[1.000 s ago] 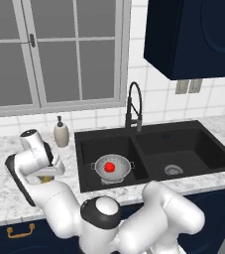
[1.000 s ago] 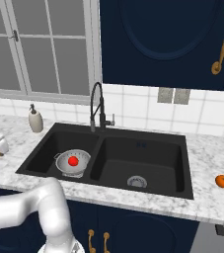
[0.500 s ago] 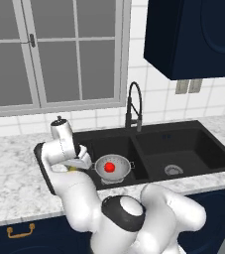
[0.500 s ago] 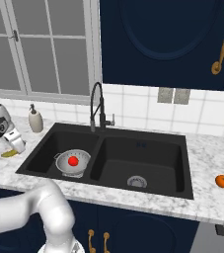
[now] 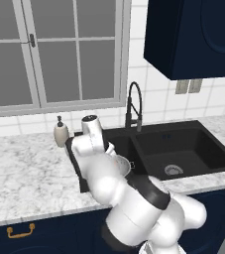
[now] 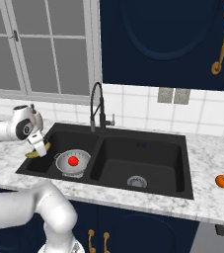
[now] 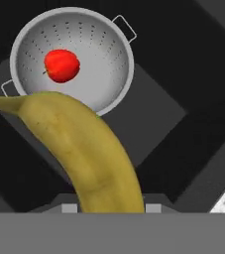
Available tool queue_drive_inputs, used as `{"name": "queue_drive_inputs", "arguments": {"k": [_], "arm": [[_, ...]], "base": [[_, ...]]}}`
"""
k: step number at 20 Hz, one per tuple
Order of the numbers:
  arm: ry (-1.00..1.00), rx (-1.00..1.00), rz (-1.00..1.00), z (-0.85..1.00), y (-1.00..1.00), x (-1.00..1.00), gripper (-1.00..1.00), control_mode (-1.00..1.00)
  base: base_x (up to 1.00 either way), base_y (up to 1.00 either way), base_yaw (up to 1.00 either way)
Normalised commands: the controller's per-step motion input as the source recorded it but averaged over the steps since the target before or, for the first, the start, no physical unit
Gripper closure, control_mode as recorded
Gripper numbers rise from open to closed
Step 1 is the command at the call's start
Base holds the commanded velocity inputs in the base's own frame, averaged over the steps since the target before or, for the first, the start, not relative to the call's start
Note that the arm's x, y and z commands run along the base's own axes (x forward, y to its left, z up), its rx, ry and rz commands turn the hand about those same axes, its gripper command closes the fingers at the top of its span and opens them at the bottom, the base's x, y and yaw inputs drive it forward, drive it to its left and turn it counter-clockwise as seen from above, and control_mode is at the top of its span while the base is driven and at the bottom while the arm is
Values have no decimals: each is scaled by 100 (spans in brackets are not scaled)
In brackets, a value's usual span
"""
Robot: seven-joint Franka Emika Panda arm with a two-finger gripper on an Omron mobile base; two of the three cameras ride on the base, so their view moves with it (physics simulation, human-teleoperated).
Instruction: Put the colander in the sink, put the apple, orange, banana in the colander, and turn on the sink faucet and pour water over the colander.
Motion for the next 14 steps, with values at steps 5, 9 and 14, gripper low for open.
{"name": "queue_drive_inputs", "arguments": {"k": [5, 9, 14], "arm": [[0, -6, -15, -2, -97, 20, 100, -100], [-1, -7, -8, -26, -51, 29, 100, -100], [-2, -2, 0, -51, -2, 40, 100, -100]], "base": [[0, 0, 0], [0, 0, 0], [0, 0, 0]]}}
